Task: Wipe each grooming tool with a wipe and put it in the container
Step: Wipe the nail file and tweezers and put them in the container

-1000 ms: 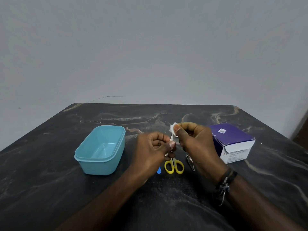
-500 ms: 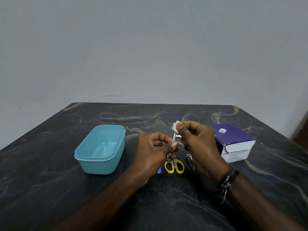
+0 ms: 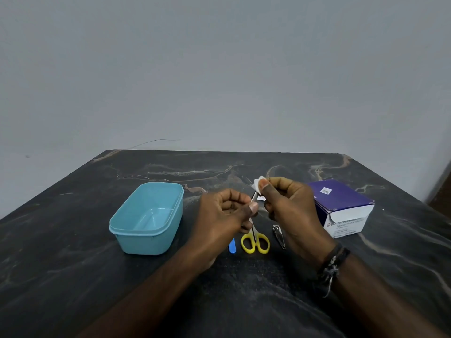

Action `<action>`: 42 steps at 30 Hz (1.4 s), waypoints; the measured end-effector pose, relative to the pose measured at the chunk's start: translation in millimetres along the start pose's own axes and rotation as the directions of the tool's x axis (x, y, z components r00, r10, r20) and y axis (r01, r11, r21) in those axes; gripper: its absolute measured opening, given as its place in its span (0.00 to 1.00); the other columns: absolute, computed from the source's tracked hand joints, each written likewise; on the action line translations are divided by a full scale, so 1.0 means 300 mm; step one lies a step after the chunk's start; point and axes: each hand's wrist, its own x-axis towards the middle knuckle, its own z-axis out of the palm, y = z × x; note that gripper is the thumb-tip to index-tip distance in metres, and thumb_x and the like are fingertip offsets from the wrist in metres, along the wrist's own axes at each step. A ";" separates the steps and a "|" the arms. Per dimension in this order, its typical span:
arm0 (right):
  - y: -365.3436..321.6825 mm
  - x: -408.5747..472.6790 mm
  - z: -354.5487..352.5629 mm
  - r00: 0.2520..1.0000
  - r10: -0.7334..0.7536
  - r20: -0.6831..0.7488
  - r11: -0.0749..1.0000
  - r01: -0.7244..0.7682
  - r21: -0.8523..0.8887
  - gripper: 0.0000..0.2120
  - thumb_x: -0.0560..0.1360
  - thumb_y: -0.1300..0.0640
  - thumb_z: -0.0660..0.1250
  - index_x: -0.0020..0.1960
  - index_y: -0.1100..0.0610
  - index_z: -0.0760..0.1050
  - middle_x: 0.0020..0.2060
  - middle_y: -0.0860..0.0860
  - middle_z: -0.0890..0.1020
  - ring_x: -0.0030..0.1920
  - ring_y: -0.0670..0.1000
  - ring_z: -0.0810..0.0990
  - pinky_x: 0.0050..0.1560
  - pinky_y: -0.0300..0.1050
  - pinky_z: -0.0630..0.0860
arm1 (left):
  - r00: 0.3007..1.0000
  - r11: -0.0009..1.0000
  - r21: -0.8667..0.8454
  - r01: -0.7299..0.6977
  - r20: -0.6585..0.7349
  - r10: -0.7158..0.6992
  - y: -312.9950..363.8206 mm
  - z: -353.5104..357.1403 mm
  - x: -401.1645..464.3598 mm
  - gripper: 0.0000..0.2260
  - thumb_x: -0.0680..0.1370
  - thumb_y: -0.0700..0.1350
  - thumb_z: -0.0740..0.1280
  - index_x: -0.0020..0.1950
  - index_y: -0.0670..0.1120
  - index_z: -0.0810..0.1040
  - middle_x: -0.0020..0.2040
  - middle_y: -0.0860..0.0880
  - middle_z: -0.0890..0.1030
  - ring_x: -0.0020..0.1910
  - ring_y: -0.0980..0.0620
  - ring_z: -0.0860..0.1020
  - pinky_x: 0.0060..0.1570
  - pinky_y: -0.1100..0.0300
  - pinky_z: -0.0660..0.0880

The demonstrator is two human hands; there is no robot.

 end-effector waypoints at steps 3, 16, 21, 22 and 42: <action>-0.008 -0.004 0.001 1.000 0.014 -0.016 0.999 -0.013 0.040 0.07 0.77 0.57 0.68 0.42 0.58 0.80 0.25 0.44 0.77 0.25 0.42 0.69 0.26 0.35 0.67 | 0.998 0.998 -0.057 -0.015 -0.063 0.011 0.016 -0.018 0.010 0.05 0.73 0.38 0.73 0.47 0.39 0.81 0.40 0.39 0.84 0.31 0.50 0.80 0.37 0.56 0.82; -0.003 -0.037 0.018 0.955 -0.276 0.113 0.931 0.294 -0.215 0.08 0.76 0.57 0.69 0.39 0.59 0.80 0.27 0.54 0.79 0.24 0.41 0.71 0.25 0.34 0.66 | 0.958 0.916 -0.400 -0.031 -0.272 -0.086 0.056 -0.054 0.034 0.15 0.72 0.37 0.73 0.56 0.34 0.77 0.38 0.41 0.83 0.35 0.48 0.83 0.39 0.53 0.83; 0.016 -0.036 0.020 0.939 -0.294 0.180 0.902 0.334 -0.272 0.08 0.75 0.57 0.70 0.39 0.58 0.81 0.24 0.53 0.79 0.22 0.43 0.71 0.23 0.39 0.66 | 0.951 0.931 -0.363 -0.025 -0.297 -0.090 0.048 -0.060 0.038 0.11 0.73 0.38 0.72 0.54 0.35 0.79 0.36 0.43 0.83 0.34 0.50 0.82 0.39 0.55 0.83; 0.018 -0.037 0.020 0.939 -0.285 0.191 0.903 0.330 -0.275 0.08 0.75 0.56 0.70 0.39 0.58 0.82 0.25 0.53 0.79 0.22 0.44 0.71 0.23 0.40 0.67 | 0.949 0.935 -0.355 -0.021 -0.302 -0.093 0.047 -0.061 0.039 0.10 0.74 0.38 0.72 0.53 0.36 0.79 0.36 0.43 0.82 0.35 0.50 0.81 0.39 0.55 0.83; 0.021 -0.022 0.013 0.945 -0.136 0.298 0.959 0.201 -0.199 0.04 0.72 0.57 0.73 0.41 0.55 0.85 0.33 0.60 0.84 0.30 0.59 0.76 0.33 0.51 0.74 | 0.945 0.987 -0.113 -0.115 -0.319 0.073 0.032 -0.047 0.036 0.07 0.74 0.40 0.72 0.51 0.41 0.84 0.41 0.47 0.87 0.44 0.51 0.85 0.45 0.57 0.82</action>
